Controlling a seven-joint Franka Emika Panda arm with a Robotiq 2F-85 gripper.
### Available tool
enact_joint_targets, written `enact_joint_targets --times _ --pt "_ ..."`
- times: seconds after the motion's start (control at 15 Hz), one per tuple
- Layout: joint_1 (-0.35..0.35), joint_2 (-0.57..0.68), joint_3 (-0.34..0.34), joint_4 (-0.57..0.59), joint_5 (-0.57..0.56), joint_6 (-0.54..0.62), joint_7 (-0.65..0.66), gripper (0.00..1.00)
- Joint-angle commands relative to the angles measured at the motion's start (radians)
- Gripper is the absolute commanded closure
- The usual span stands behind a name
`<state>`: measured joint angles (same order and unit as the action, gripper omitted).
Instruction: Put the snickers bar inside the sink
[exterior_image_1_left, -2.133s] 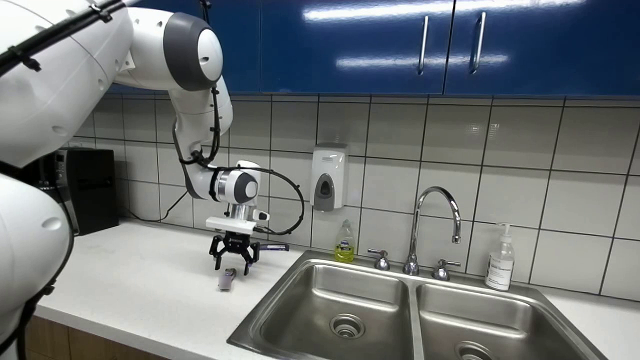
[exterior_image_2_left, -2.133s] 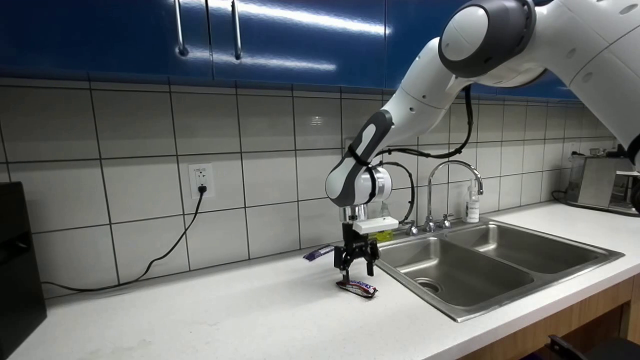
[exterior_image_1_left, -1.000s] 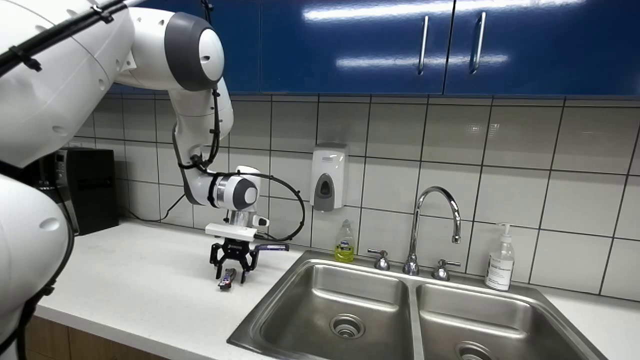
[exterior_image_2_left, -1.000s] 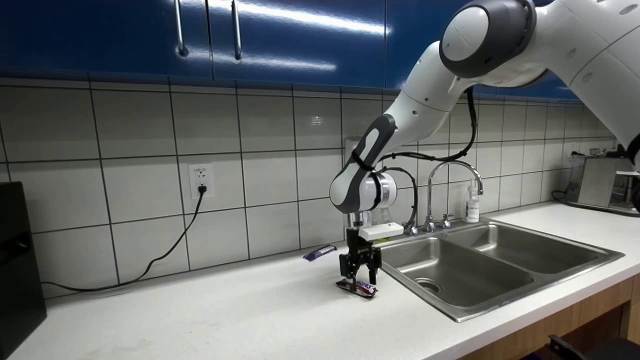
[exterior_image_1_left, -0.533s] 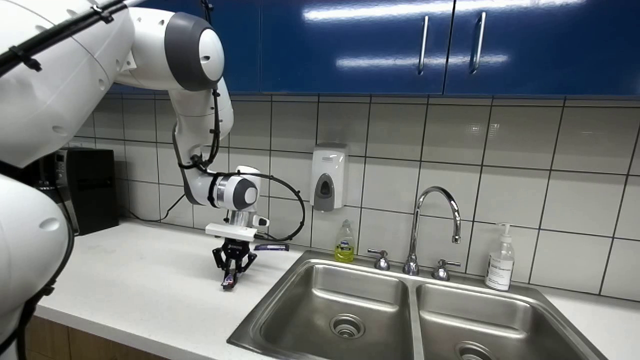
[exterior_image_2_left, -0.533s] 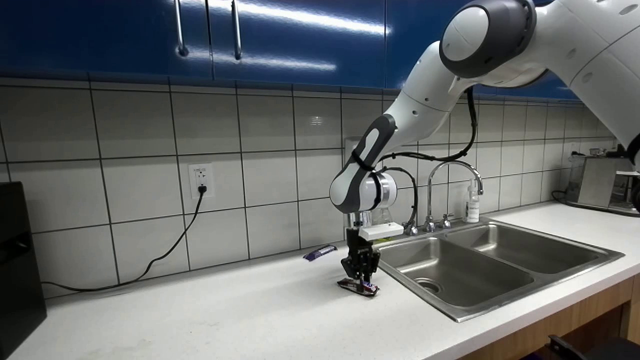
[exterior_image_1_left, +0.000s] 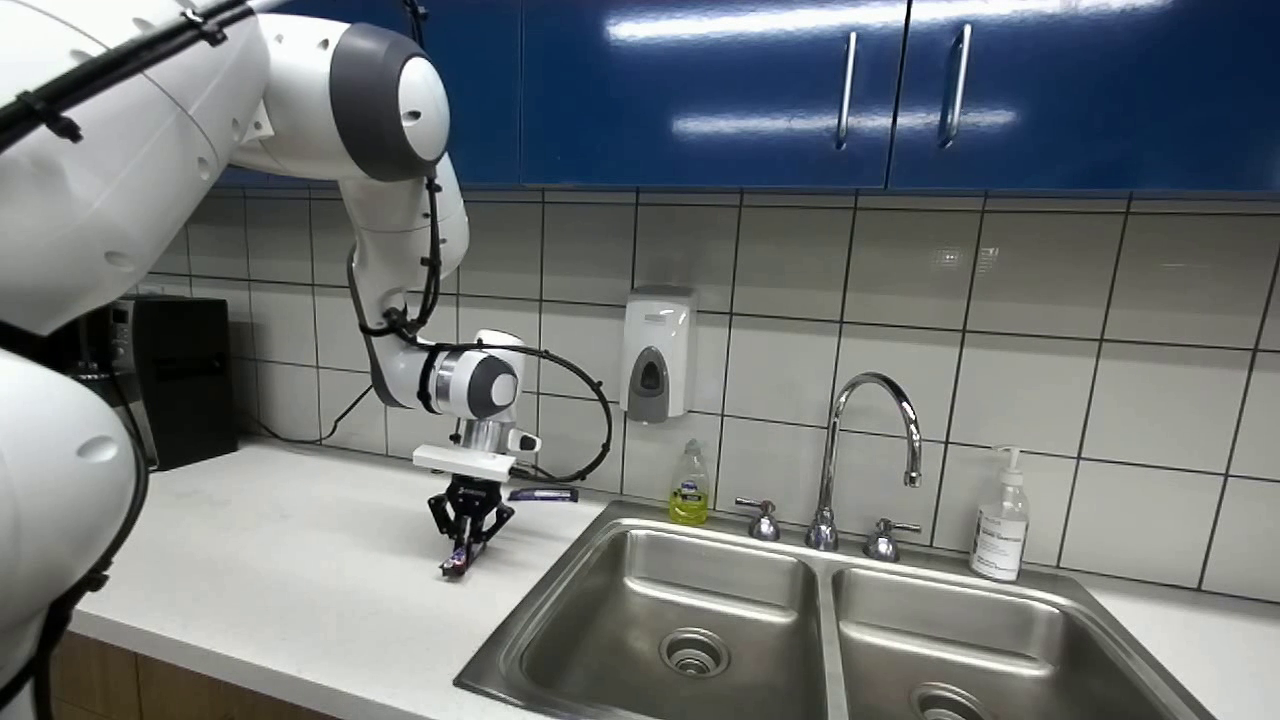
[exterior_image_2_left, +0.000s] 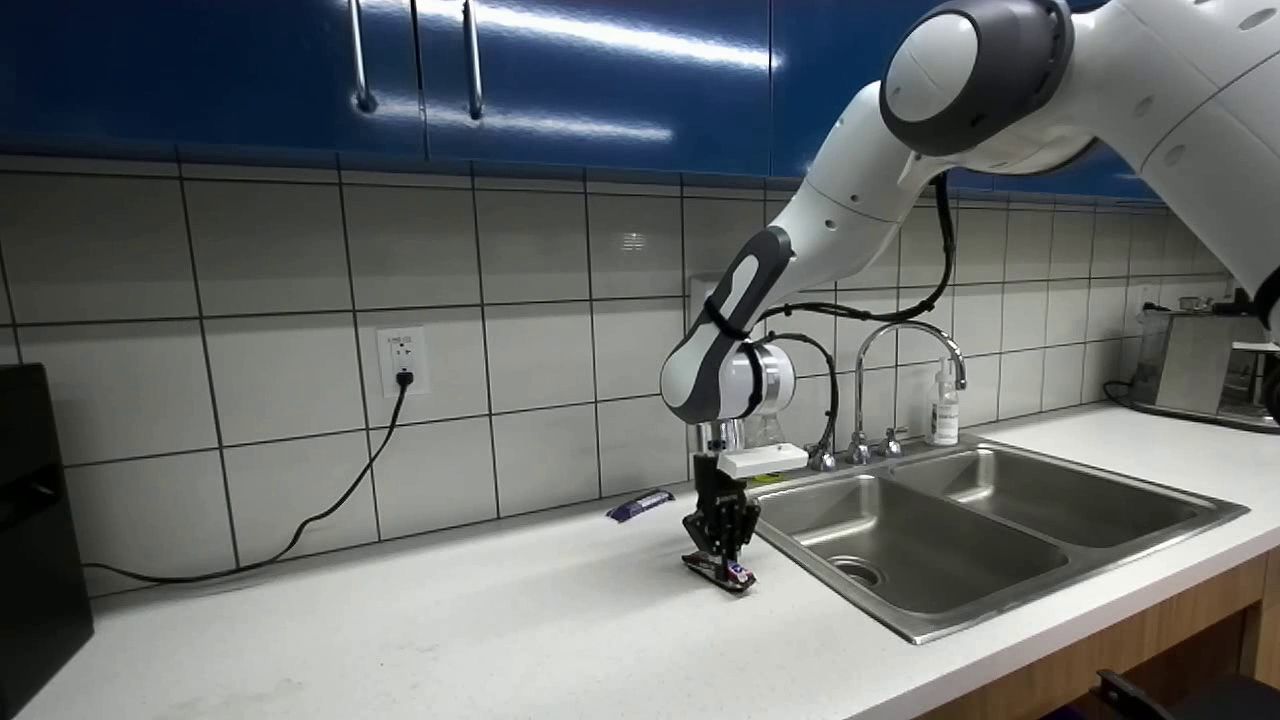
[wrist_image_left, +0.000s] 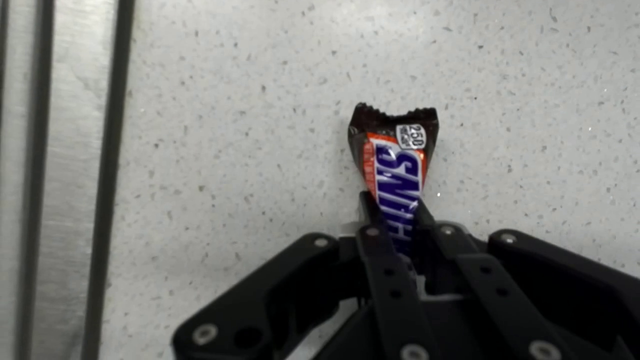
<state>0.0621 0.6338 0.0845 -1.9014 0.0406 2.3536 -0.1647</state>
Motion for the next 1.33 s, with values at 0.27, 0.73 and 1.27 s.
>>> enact_joint_targets --times 0.27,0.73,1.27 --pt "-0.011 -0.071 0.006 -0.001 0.025 -0.029 0.053 0.96" --pt "-0.047 -0.111 -0.018 -0.019 0.08 -0.009 0.108 0.96" --pt "-0.159 -0.159 -0.081 -0.082 0.185 0.032 0.128 0.96"
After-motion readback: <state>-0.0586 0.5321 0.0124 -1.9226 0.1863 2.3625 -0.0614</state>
